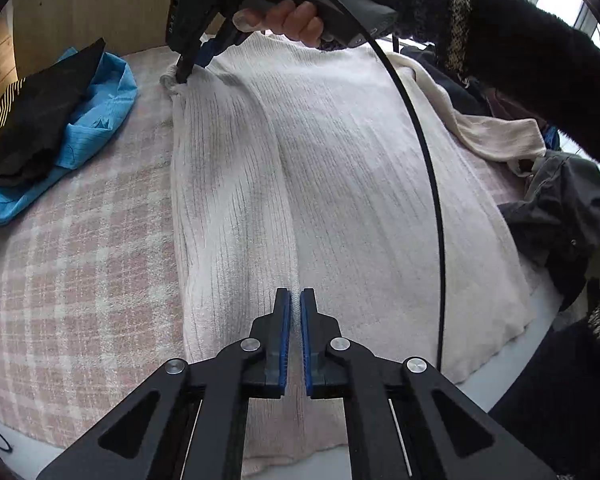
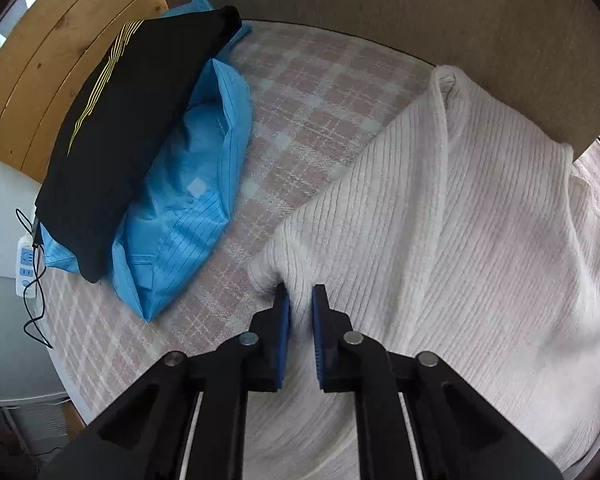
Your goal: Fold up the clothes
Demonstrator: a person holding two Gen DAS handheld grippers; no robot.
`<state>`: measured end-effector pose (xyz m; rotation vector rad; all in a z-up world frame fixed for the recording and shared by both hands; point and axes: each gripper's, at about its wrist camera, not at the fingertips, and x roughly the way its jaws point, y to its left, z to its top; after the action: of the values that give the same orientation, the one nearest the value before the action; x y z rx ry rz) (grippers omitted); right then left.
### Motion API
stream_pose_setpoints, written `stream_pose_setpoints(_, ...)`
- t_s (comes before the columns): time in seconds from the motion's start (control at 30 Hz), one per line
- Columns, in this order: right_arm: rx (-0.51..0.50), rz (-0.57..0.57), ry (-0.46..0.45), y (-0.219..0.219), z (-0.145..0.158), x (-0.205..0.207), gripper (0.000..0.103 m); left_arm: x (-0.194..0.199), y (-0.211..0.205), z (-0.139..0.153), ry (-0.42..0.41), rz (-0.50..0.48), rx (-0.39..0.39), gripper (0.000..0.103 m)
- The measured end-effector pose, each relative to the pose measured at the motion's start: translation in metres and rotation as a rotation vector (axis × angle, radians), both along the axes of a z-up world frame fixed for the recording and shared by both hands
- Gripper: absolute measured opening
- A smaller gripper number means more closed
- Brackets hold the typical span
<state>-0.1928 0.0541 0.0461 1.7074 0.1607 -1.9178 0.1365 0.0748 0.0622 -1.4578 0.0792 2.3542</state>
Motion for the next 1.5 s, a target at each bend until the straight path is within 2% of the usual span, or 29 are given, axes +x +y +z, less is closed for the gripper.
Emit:
stream_pose_setpoints(0.1, -0.104, -0.078, -0.081, 0.014, -0.002, -0.006, 0.01, 0.005, -0.007, 0.009, -0.017, -0.008, 0.092, 0.004)
stream_pose_setpoints(0.13, -0.115, -0.1, -0.103, 0.018, -0.006, -0.007, 0.01, 0.006, -0.006, 0.008, -0.03, -0.021, 0.099, 0.005)
stream_pose_setpoints(0.17, -0.099, -0.098, -0.101, 0.019, -0.007, -0.006, 0.01, 0.008, -0.004, 0.006, -0.041, -0.027, 0.087, 0.01)
stream_pose_setpoints(0.23, -0.071, -0.047, -0.076, 0.019, -0.002, -0.002, 0.013, 0.011, -0.003, 0.006, -0.05, -0.02, 0.061, 0.013)
stream_pose_setpoints(0.27, -0.071, -0.025, -0.059, 0.02, 0.005, 0.001, 0.019, 0.013, -0.003, 0.006, -0.055, -0.017, 0.048, 0.015)
stream_pose_setpoints(0.3, -0.09, -0.011, -0.038, 0.026, 0.016, 0.007, 0.025, 0.016, -0.005, 0.008, -0.053, -0.004, 0.044, 0.016)
stream_pose_setpoints(0.33, -0.115, -0.012, -0.017, 0.036, 0.027, 0.012, 0.027, 0.018, -0.012, 0.011, -0.048, 0.02, 0.045, 0.022)
stream_pose_setpoints(0.37, -0.149, -0.037, 0.002, 0.05, 0.038, 0.016, 0.03, 0.021, -0.019, 0.014, -0.043, 0.041, 0.05, 0.023)
stream_pose_setpoints(0.43, -0.214, -0.091, 0.036, 0.078, 0.057, 0.02, 0.03, 0.026, -0.035, 0.021, -0.032, 0.083, 0.069, 0.023)
stream_pose_setpoints(0.57, -0.311, -0.211, 0.051, 0.129, 0.075, 0.012, 0.03, 0.033, -0.074, 0.025, -0.043, 0.189, 0.118, 0.025)
stream_pose_setpoints(0.67, -0.33, -0.209, 0.05, 0.143, 0.091, 0.032, 0.03, 0.036, -0.088, 0.014, -0.086, 0.242, 0.132, 0.025)
stream_pose_setpoints(0.8, -0.306, -0.13, 0.067, 0.133, 0.104, 0.069, 0.036, 0.04, -0.082, -0.006, -0.136, 0.234, 0.139, 0.028)
stream_pose_setpoints(0.87, -0.278, -0.085, 0.085, 0.114, 0.104, 0.082, 0.042, 0.038, -0.075, -0.014, -0.142, 0.229, 0.127, 0.036)
stream_pose_setpoints(0.93, -0.233, -0.055, 0.113, 0.091, 0.097, 0.088, 0.045, 0.033, -0.071, -0.019, -0.145, 0.232, 0.127, 0.038)
stream_pose_setpoints(1.03, -0.166, -0.028, 0.151, 0.051, 0.079, 0.084, 0.045, 0.029, -0.068, -0.019, -0.13, 0.255, 0.154, 0.038)
stream_pose_setpoints(1.17, -0.062, 0.042, 0.217, -0.008, 0.057, 0.071, 0.045, 0.037, -0.059, -0.012, -0.065, 0.257, 0.113, 0.037)
stream_pose_setpoints(1.27, 0.061, 0.092, 0.26, -0.042, 0.041, 0.059, 0.045, 0.041, -0.053, -0.007, -0.031, 0.24, 0.099, 0.035)
stream_pose_setpoints(1.3, 0.088, 0.092, 0.26, -0.046, 0.037, 0.055, 0.045, 0.042, -0.052, -0.005, -0.02, 0.237, 0.1, 0.034)
stream_pose_setpoints(1.37, 0.078, 0.057, 0.236, -0.037, 0.038, 0.049, 0.045, 0.043, -0.051, 0.0, 0.0, 0.232, 0.101, 0.034)
stream_pose_setpoints(1.5, -0.041, -0.092, 0.189, 0.026, 0.036, 0.054, 0.044, 0.044, -0.05, 0.008, 0.036, 0.225, 0.105, 0.034)
